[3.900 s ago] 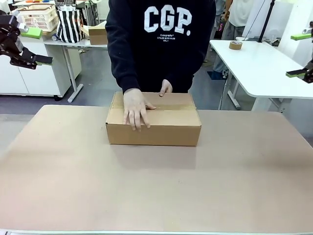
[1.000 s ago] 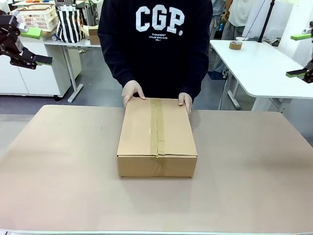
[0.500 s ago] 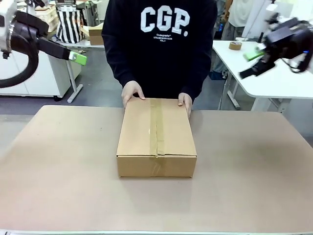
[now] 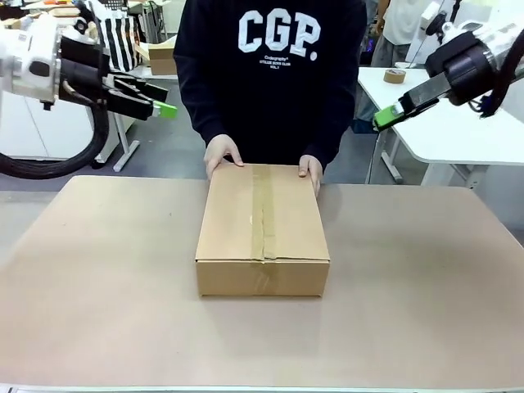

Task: Pack the gift set into the box.
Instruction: Press and hold the closed box until the human finishes sealing it.

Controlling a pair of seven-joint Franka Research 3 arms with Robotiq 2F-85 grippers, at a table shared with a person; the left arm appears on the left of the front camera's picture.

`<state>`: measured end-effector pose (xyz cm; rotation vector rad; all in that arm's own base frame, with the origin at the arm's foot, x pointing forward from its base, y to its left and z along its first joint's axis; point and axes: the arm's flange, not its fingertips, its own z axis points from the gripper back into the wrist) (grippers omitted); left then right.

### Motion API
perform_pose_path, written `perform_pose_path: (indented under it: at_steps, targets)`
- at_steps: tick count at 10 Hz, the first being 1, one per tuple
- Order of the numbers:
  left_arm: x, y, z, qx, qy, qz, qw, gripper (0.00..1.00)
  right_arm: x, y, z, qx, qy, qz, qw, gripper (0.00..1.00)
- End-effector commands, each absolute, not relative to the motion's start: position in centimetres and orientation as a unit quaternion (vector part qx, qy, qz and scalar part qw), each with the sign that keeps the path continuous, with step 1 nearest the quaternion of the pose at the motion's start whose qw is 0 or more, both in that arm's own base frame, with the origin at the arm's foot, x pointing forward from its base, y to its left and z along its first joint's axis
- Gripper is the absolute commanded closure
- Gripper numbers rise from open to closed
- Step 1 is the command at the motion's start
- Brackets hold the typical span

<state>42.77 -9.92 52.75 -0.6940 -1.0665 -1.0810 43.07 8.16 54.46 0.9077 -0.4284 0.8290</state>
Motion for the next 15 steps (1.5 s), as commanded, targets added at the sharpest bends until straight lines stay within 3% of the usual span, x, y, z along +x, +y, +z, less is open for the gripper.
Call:
perform_pose_path:
  at_steps: [1, 2, 3, 5, 7, 9, 10, 12, 15]
  targets:
    - [42.9, -9.4, 53.6, -0.318, -0.46, -0.478, 0.677, 0.0, 43.0, 8.8, 55.0, 0.402, -0.218, 0.387, 0.8, 0.0]
    - [42.8, -9.9, 52.8, -0.308, -0.473, -0.48, 0.671, 0.0, 43.5, 11.0, 54.4, 0.42, -0.243, 0.473, 0.735, 0.0]
    - [44.0, -12.2, 51.3, -0.351, -0.462, -0.528, 0.62, 0.0, 44.2, 14.9, 53.0, 0.358, -0.341, 0.588, 0.64, 0.0]
    - [44.0, -14.1, 48.3, -0.42, -0.41, -0.629, 0.509, 0.0, 45.2, 16.7, 48.6, 0.356, -0.429, 0.621, 0.551, 0.0]
    - [43.8, -15.2, 44.9, -0.477, -0.359, -0.679, 0.427, 0.0, 45.5, 16.6, 44.2, 0.366, -0.433, 0.621, 0.541, 0.0]
    - [44.4, -17.9, 40.9, -0.506, -0.331, -0.696, 0.388, 0.0, 45.8, 17.7, 39.1, 0.396, -0.435, 0.623, 0.516, 0.0]
    - [44.8, -19.5, 39.0, -0.509, -0.328, -0.688, 0.4, 0.0, 45.8, 19.2, 36.7, 0.41, -0.411, 0.623, 0.524, 0.0]
    - [46.2, -21.0, 37.0, -0.424, -0.418, -0.646, 0.478, 0.0, 46.1, 20.6, 34.3, 0.429, -0.397, 0.61, 0.535, 0.0]
    - [47.5, -20.4, 35.0, -0.337, -0.408, -0.642, 0.555, 0.0, 46.8, 19.7, 33.2, 0.423, -0.371, 0.591, 0.578, 0.0]
